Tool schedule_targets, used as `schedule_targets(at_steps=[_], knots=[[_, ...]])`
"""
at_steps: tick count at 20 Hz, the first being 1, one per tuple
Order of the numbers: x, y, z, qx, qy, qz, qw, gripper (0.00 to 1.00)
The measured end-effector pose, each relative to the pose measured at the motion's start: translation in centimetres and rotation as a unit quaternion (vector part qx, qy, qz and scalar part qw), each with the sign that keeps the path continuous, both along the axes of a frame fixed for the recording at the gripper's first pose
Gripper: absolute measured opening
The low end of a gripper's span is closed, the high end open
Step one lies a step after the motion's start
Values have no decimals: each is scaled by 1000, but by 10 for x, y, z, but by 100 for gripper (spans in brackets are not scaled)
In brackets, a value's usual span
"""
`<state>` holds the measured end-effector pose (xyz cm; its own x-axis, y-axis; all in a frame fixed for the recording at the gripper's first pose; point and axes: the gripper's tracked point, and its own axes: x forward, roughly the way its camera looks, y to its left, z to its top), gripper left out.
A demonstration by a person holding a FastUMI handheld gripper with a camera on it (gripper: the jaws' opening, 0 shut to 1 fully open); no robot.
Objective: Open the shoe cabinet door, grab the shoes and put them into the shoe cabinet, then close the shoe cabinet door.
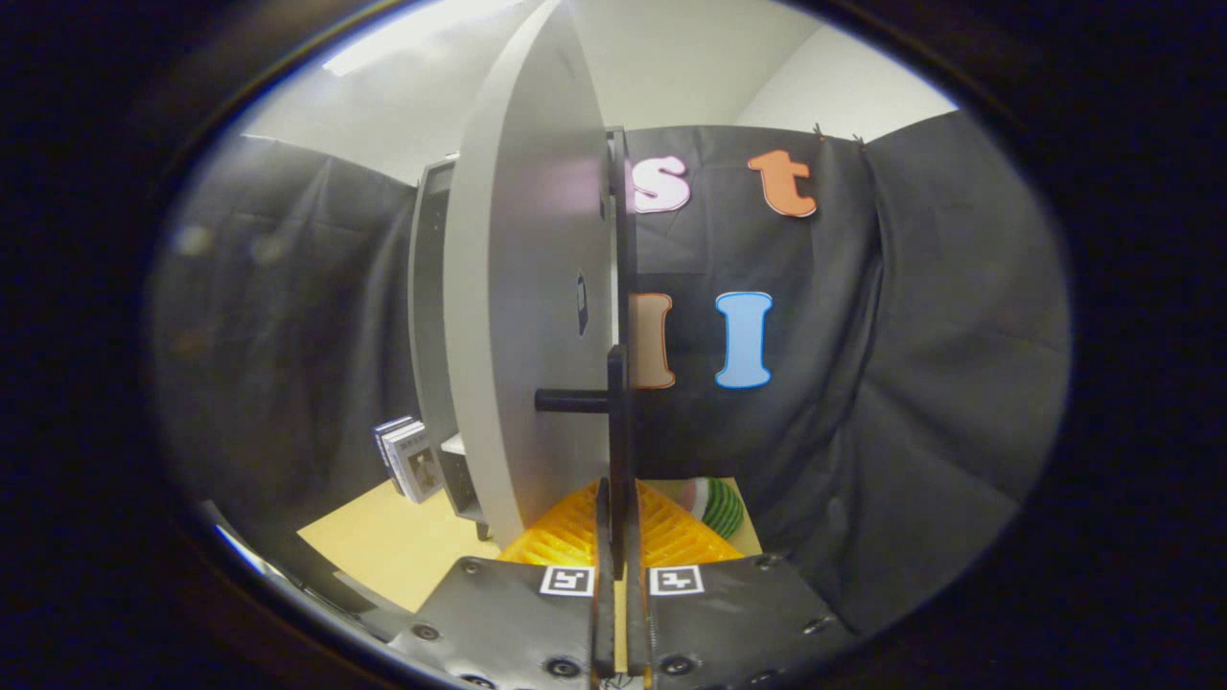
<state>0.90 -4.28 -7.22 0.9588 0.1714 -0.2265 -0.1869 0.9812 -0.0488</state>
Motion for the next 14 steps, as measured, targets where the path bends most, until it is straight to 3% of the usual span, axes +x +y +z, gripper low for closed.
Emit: schedule_targets(at_steps=[8,14], knots=[[-10,-10,4,-29,-25,-67,997,6],[-22,9,-8,-18,-20,-91,996,6]])
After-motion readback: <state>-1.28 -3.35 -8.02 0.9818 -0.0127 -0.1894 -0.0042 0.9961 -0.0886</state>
